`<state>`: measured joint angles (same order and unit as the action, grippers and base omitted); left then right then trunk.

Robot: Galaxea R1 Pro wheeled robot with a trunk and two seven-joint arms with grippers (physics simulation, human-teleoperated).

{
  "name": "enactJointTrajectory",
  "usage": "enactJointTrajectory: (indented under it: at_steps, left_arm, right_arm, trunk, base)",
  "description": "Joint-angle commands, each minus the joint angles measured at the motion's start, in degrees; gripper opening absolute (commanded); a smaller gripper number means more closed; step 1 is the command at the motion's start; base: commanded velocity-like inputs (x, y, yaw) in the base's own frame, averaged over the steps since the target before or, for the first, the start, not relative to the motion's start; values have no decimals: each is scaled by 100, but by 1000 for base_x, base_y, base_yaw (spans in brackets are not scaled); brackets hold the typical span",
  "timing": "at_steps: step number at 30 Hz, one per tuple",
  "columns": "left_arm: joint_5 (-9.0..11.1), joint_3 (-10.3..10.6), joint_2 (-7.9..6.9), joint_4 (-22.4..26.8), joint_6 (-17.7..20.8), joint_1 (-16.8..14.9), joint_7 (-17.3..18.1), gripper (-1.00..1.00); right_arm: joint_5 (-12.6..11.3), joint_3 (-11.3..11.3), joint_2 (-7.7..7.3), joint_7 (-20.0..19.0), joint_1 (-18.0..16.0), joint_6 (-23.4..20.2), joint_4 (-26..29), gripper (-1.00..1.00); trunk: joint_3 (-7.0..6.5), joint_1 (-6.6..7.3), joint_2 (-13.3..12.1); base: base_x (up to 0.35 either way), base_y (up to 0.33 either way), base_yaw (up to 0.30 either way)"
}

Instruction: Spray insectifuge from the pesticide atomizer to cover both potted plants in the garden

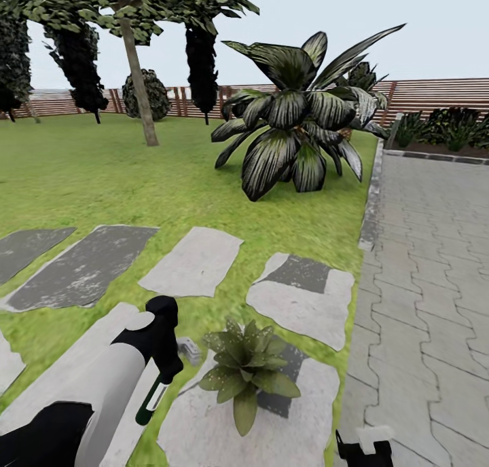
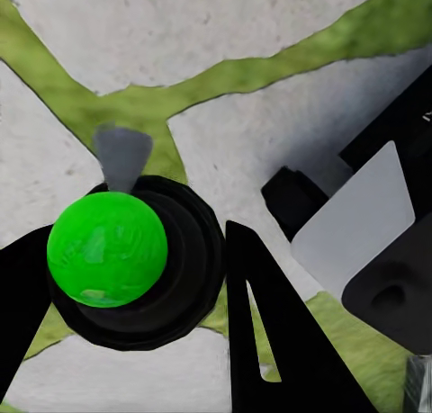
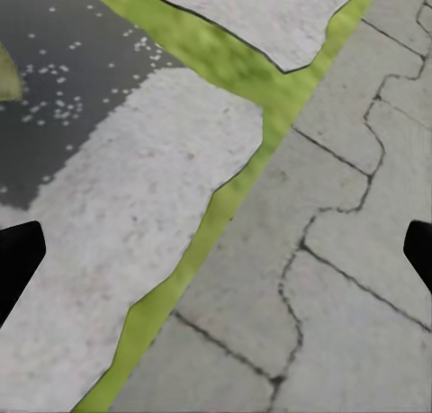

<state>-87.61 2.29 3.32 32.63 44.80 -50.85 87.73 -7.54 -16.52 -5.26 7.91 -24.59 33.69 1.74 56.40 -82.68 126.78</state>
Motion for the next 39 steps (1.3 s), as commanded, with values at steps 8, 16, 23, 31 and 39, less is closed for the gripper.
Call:
enactJointTrajectory:
  at_steps: [8,16,23,31,39]
  left_arm:
    - [-39,-17,6,31,64,-13,56,-100]
    - [-36,-10,11,32,64,-12,52,-100]
    - [-36,-9,11,32,64,-12,45,-100]
    - [-38,-9,11,32,64,-12,41,-100]
    - [-30,-44,11,32,88,-12,-217,-100]
  right_arm:
    - [-54,-53,-1,9,-2,15,1,100]
    - [-54,-53,-1,8,-2,15,1,100]
    - [-54,-53,-1,8,-2,15,1,100]
    - [-54,-53,-1,8,-2,15,1,100]
    - [-54,-53,-1,8,-2,15,1,100]
  trunk:
    - [5,1,2]
    - [5,1,2]
    - [5,1,2]
    - [5,1,2]
    - [5,1,2]
  base:
    - [0,0,209]
    - [153,-145,8]
    - [18,-266,0]
    - [-163,-210,91]
    - [-47,-31,249]
